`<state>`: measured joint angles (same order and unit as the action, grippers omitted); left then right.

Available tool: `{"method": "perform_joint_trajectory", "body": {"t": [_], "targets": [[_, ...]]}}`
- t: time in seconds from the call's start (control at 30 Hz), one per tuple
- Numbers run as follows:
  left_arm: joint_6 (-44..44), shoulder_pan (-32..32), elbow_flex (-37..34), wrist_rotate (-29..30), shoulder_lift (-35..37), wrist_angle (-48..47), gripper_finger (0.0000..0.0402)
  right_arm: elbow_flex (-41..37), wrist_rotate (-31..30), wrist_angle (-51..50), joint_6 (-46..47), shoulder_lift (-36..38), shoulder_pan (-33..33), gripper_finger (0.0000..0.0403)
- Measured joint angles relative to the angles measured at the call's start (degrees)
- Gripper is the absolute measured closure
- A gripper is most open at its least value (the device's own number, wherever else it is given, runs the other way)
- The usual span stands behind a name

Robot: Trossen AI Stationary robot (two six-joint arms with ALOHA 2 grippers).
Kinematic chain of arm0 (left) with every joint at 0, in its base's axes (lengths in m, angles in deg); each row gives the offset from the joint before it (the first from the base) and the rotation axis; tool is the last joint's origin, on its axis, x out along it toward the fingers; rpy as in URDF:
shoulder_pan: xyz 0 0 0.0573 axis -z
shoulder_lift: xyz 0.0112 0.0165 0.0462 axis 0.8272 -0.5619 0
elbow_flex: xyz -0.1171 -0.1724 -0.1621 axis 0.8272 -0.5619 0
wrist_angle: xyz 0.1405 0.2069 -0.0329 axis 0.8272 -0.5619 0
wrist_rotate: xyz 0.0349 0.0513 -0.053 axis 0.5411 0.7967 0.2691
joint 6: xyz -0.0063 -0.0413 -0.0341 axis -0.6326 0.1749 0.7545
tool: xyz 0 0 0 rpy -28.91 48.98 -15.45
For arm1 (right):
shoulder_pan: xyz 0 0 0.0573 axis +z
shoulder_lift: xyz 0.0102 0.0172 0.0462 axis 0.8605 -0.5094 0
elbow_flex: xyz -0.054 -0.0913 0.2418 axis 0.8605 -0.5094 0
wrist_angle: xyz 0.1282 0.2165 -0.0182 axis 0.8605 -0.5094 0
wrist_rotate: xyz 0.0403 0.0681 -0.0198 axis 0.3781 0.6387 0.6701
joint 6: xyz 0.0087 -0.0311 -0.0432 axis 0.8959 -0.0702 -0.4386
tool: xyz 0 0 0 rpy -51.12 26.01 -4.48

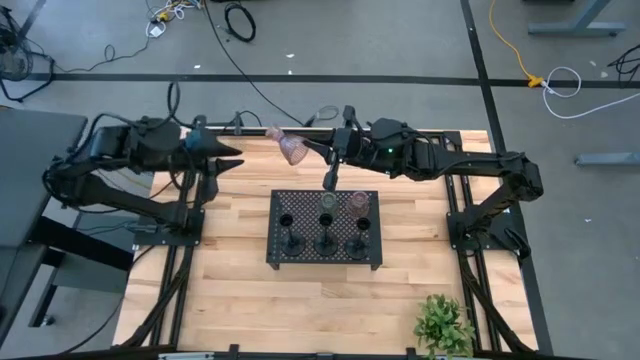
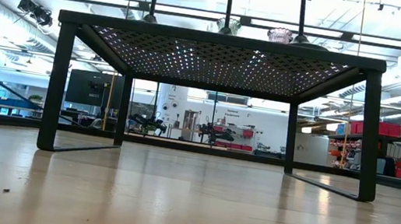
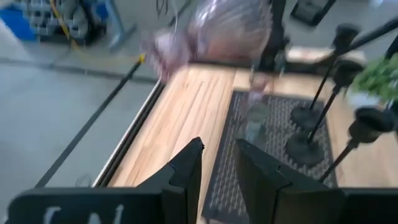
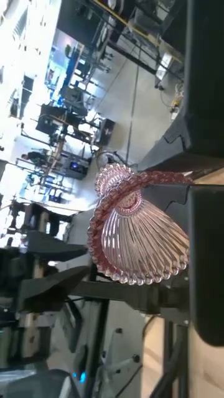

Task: Pick & Place candle stick holders
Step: Put the pink candle holder on the shelf aligned with the candle holders

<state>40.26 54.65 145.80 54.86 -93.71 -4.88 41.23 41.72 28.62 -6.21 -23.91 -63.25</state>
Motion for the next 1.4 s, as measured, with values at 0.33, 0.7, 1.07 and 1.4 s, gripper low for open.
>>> {"method": "perform_joint_trajectory", "body": {"t": [0.33,0.7,1.07,1.4], "targets": [[-0.28,0.00,-16.85,-3.22,7.83,21.09,0.0303,-2.09,0.56,3.89,0.21,-0.09,0.07,0.0397],[1.91,-3.71,-33.26,-10.19,13.06,46.95,0.0303,-4.43,-4.11,13.44,-9.35,-0.53,6.07,0.0397],[8.42,-9.08,-45.34,-22.44,13.79,72.61,0.0303,-16.18,-2.93,37.50,-12.72,-0.61,7.27,0.0397],[12.94,-11.43,-47.77,-28.23,8.62,87.11,0.0303,-16.41,0.61,39.13,-10.98,-1.49,7.28,0.0397]]}}
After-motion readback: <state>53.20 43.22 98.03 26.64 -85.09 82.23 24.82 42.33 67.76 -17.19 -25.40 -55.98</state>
